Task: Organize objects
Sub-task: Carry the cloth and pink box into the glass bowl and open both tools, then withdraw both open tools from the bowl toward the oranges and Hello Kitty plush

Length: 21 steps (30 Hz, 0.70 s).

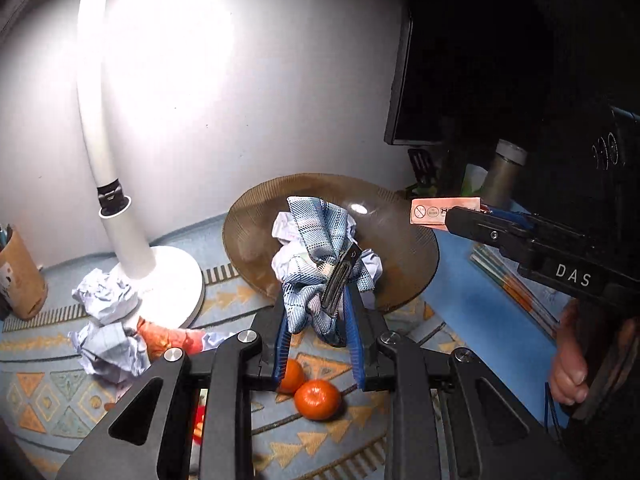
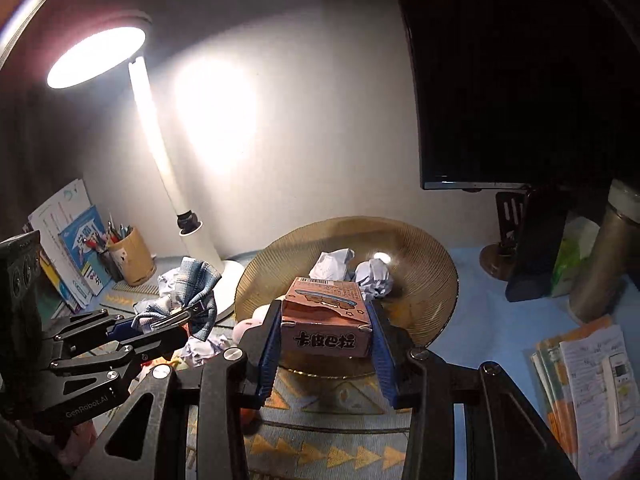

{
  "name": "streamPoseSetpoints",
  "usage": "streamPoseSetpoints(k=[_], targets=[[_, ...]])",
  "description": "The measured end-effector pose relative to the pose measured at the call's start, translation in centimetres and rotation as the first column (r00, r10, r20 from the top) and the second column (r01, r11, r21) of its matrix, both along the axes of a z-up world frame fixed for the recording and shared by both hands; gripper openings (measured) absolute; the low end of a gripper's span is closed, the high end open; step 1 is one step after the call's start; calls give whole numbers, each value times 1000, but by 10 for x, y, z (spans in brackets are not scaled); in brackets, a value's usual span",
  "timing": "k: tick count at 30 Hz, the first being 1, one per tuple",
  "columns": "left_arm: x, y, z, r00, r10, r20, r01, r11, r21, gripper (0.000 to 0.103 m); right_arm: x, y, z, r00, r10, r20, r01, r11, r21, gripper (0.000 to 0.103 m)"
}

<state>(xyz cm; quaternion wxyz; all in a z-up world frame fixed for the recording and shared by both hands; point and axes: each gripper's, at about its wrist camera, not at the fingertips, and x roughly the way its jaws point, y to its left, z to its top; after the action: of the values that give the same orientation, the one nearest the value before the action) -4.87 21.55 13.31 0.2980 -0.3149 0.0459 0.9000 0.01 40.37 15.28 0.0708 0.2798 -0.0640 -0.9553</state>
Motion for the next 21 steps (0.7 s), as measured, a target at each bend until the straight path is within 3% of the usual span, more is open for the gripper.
streamPoseSetpoints(k=[7,9,11,14,21], targets=[[-54,32,-13,999,19,47,-22,998,66,24,-56,20,-22,993,-90,78,98,989,-110,40],[-65,34,-23,996,36,81,-42,997,69,53,-72,24,-34,986,-90,142,108,986,-124,52],[-72,27,-34,986,49,157,-64,994,94,69,-76,29,-43,980,-88,178,117,980,-159,55],[-67,5,-37,978,31,206,-72,978,197,69,-65,28,-47,982,-77,174,105,982,-156,55],[-32,-46,-22,974,90,206,-145,952,269,69,-34,5,-40,990,-25,137,43,991,-131,55]])
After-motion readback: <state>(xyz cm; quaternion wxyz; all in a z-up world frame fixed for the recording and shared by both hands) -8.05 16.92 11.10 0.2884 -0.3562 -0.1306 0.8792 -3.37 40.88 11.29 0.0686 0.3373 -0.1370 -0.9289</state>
